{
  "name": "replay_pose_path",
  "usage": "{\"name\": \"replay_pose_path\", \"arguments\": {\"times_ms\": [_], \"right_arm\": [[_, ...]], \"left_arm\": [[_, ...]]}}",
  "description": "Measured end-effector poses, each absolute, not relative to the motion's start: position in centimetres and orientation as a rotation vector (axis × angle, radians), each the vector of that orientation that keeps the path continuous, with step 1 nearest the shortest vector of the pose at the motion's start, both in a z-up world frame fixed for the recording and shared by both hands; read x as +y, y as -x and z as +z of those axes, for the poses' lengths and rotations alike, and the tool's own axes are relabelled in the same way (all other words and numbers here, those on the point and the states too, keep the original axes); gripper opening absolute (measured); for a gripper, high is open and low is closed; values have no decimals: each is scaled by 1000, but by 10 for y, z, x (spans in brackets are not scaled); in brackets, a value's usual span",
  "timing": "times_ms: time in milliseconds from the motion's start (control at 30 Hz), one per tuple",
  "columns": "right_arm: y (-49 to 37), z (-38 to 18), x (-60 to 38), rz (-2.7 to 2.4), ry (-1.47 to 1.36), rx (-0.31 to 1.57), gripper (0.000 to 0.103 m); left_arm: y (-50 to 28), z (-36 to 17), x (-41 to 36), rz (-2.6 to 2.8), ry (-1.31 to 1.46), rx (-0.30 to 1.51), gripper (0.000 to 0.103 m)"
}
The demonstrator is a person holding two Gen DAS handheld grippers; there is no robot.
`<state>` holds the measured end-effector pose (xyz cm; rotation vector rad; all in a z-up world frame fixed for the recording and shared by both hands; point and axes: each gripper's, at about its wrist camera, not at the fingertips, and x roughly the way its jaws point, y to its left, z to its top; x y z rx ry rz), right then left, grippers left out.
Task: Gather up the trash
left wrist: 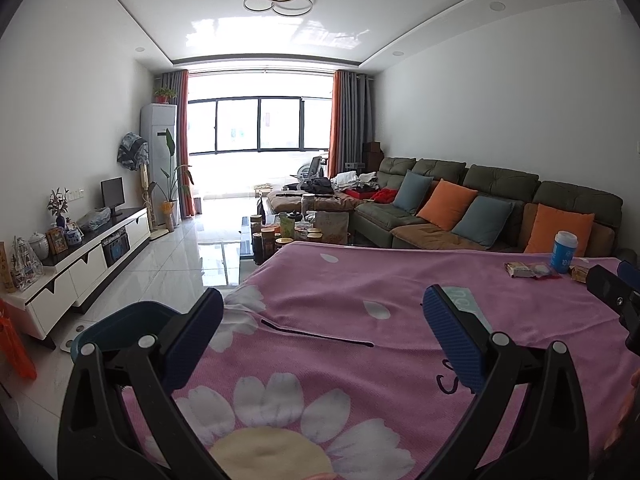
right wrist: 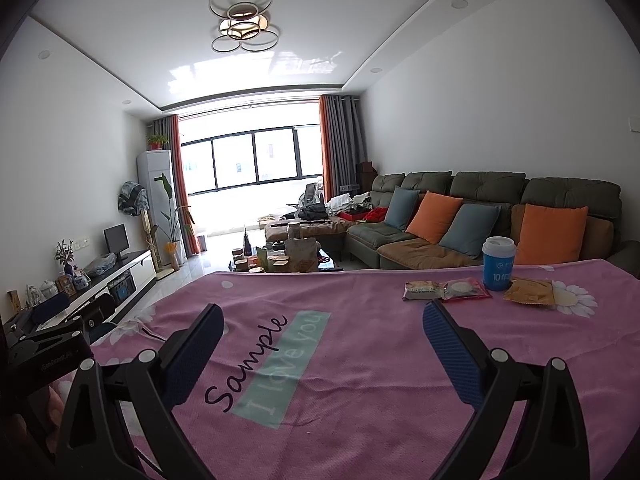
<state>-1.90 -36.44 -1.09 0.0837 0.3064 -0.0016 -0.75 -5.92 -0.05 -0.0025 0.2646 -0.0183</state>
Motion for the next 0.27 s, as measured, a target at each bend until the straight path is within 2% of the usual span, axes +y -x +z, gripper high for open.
{"name": "replay_pose_path", "arguments": {"times_ms": [267], "right_arm": [[-4, -22, -389, -28, -83, 456, 96]], "left_arm": [[-63, -18, -65, -87, -43, 566, 98]]}}
